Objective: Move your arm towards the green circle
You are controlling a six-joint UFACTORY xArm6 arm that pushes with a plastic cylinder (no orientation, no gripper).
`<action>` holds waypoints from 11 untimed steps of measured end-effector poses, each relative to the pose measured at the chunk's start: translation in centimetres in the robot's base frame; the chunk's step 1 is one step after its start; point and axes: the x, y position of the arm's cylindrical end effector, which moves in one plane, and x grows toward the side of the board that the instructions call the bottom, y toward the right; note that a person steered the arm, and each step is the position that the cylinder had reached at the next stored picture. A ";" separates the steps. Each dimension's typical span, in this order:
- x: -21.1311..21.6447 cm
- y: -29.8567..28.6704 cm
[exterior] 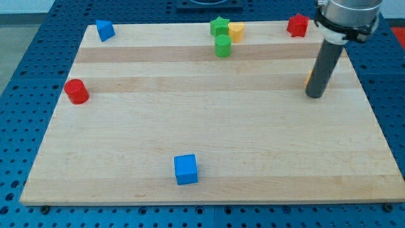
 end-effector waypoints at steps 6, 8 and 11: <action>1.1 -13.8; -4.7 -21.5; -13.1 -25.2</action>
